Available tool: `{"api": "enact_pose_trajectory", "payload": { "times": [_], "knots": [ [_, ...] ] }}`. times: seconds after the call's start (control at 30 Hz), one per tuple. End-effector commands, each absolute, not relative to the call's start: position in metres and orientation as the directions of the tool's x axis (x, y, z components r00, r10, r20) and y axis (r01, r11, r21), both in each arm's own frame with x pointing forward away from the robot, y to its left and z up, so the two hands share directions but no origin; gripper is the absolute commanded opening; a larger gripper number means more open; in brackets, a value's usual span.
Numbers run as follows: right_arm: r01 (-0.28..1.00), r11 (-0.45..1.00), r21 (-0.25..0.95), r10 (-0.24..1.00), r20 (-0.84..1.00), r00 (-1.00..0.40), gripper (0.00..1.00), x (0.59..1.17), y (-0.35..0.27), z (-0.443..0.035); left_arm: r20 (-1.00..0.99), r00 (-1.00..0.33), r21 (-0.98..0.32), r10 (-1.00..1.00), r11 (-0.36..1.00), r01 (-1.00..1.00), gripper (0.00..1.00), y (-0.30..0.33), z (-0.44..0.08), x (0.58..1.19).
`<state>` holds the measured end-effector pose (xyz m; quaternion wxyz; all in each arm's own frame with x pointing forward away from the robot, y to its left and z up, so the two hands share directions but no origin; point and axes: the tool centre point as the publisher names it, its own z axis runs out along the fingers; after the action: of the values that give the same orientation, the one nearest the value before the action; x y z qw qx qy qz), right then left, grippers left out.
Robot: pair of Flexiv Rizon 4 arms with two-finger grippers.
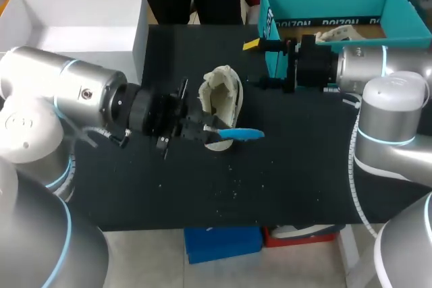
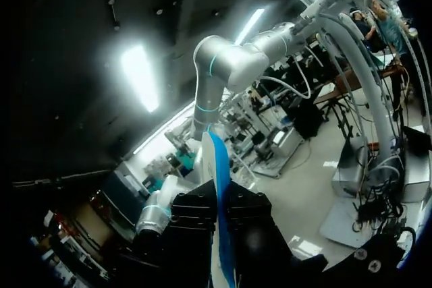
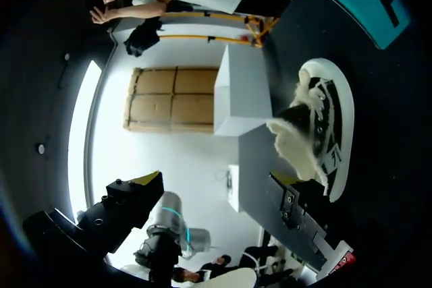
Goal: Take the shoe out of the shoebox, open the shoe tongue, remove and reinsert the insole, then place the shoe into the shoebox
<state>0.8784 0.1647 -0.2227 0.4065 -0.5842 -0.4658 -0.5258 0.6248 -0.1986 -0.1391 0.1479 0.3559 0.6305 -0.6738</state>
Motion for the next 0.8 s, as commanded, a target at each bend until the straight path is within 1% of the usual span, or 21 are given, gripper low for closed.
{"api": "enact_pose_trajectory", "payload": {
  "times": [0.03, 0.07, 0.13, 0.17, 0.2, 0.8],
  "knots": [
    [0.971, -0.239, 0.016, 0.116, 0.993, 0.013, 1.00, 0.878, 0.166, -0.224, -0.809, -0.557, -0.588, 0.188, -0.241, 0.772, 0.00, -0.182, -0.177, 0.635],
    [0.971, -0.239, 0.016, 0.116, 0.993, 0.013, 1.00, 0.878, 0.166, -0.224, -0.862, -0.473, -0.502, 0.181, -0.177, 0.847, 0.00, -0.179, -0.185, 0.642],
    [0.971, -0.239, 0.016, 0.116, 0.993, 0.013, 1.00, 0.878, 0.166, -0.224, -0.907, -0.384, -0.413, 0.175, -0.185, 0.892, 0.00, -0.176, -0.191, 0.647],
    [0.971, -0.239, 0.016, 0.116, 0.993, 0.013, 1.00, 0.878, 0.166, -0.224, -0.941, -0.276, -0.305, 0.195, -0.142, 0.942, 0.00, -0.175, -0.193, 0.649],
    [0.971, -0.239, 0.016, 0.116, 0.993, 0.013, 1.00, 0.878, 0.166, -0.224, -0.953, -0.215, -0.243, 0.216, -0.113, 0.963, 0.00, -0.175, -0.194, 0.651],
    [0.971, -0.239, 0.016, 0.116, 0.993, 0.013, 1.00, 0.878, 0.166, -0.224, -0.953, -0.215, -0.243, 0.216, -0.113, 0.963, 0.00, -0.175, -0.194, 0.651]
  ]
}}
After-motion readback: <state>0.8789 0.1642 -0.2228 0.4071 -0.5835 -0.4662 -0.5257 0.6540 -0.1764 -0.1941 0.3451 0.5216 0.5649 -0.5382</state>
